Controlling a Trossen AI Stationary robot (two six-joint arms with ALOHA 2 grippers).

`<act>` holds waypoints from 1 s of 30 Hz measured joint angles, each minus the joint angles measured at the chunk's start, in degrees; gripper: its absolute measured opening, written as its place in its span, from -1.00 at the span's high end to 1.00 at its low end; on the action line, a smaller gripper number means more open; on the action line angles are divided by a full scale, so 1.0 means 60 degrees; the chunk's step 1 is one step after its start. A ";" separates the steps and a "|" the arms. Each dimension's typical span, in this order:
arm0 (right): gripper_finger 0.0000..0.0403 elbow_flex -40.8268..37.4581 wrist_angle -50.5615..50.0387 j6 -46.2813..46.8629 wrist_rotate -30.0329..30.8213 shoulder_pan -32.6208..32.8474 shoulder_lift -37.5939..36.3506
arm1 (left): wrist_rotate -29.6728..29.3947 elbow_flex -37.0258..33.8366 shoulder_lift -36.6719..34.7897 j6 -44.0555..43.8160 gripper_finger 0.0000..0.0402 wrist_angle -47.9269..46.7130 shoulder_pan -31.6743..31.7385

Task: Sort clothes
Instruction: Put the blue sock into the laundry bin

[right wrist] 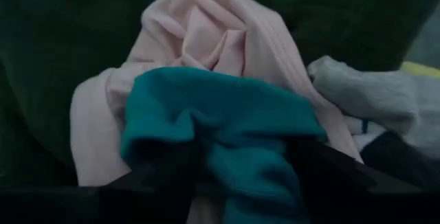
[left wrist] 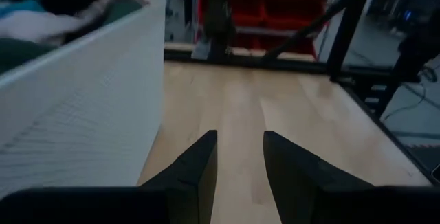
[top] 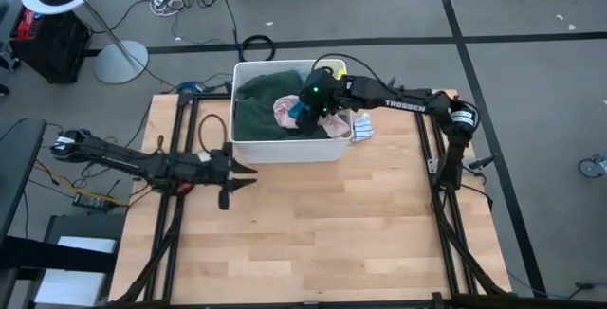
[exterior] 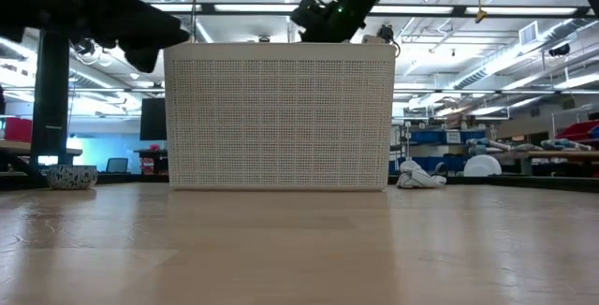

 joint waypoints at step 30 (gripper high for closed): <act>-0.20 -0.0015 -0.0182 0.0051 -0.0094 0.0565 -0.0625 | 0.0389 -0.2119 -0.5581 0.0207 0.55 -0.2000 0.0266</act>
